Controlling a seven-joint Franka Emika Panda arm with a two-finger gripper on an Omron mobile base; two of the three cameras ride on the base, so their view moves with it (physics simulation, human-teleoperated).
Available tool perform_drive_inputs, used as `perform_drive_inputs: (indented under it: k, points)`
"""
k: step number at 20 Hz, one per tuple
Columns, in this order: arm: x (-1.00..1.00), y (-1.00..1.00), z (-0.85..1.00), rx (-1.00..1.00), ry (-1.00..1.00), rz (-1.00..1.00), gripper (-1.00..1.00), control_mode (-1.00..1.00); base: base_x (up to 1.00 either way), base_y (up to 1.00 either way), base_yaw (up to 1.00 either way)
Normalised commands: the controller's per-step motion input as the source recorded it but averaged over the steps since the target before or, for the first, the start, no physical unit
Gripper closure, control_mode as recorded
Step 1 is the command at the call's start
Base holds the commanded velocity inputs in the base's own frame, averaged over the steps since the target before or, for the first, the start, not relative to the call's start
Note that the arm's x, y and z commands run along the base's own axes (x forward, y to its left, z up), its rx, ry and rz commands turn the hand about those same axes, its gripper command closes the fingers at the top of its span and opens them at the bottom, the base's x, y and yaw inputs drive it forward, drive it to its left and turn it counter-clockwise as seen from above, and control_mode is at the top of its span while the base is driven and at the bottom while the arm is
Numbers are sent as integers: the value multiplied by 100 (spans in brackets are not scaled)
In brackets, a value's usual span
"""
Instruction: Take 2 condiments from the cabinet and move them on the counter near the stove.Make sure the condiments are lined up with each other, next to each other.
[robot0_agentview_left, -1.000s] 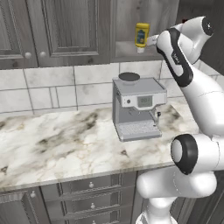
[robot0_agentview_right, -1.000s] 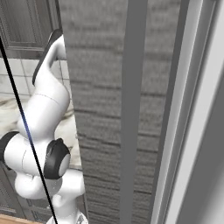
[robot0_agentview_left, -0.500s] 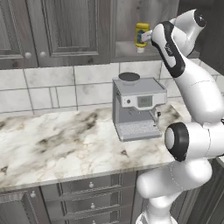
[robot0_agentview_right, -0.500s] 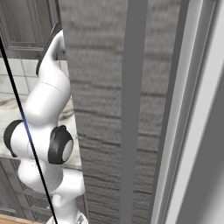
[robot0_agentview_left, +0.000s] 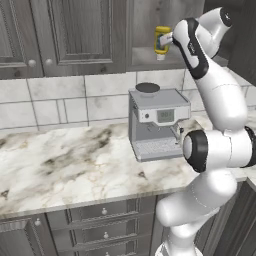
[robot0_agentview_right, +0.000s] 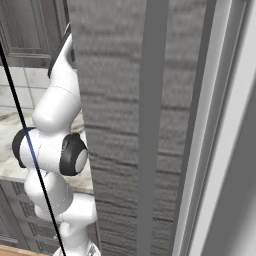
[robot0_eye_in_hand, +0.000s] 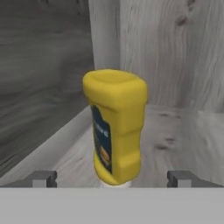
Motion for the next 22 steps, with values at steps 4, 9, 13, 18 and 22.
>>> perform_drive_inputs:
  k: [4, 9, 13, 18, 22]
  points:
    - [25, 0, 0, 0, 0, 7, -100, -100, 0, 0, 0]
    - [23, 0, 0, 0, 1, 5, -100, -100, 0, 0, 0]
    - [18, 0, 0, -1, 0, 4, -100, -100, 0, 0, 0]
    - [10, 4, 0, -1, 1, 2, -100, -100, 0, 0, 0]
    - [8, 8, 0, 0, 0, 1, -100, -100, 0, 0, 0]
